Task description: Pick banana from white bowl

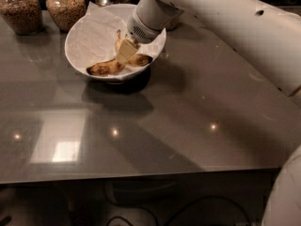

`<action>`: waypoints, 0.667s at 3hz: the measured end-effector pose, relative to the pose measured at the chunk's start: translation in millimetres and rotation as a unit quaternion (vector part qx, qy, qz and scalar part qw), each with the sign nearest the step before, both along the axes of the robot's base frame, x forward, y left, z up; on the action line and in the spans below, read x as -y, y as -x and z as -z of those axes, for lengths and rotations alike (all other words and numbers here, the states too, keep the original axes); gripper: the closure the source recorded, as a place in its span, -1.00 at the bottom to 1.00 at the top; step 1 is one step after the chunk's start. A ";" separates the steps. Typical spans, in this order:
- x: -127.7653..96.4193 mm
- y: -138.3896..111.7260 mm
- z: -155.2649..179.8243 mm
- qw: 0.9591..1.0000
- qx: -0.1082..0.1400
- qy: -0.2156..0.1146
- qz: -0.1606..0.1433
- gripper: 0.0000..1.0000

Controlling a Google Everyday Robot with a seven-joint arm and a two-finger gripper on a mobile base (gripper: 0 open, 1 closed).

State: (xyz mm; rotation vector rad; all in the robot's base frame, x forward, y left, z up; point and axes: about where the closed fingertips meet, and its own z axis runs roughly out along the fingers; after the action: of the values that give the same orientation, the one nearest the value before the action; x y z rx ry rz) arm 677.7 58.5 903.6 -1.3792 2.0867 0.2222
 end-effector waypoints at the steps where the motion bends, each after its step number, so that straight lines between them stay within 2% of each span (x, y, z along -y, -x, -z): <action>1: 1.0 1.0 14.4 1.000 -0.017 0.011 0.004 -0.32; 2: 1.0 1.8 27.6 0.999 -0.034 0.029 0.006 -0.32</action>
Offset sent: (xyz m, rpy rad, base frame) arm -0.0026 -0.0036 -0.0397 -0.0986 0.1016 -0.0200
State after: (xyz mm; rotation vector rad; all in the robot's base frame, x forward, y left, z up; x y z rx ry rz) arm 675.9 57.5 876.1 -1.4108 2.1714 0.2074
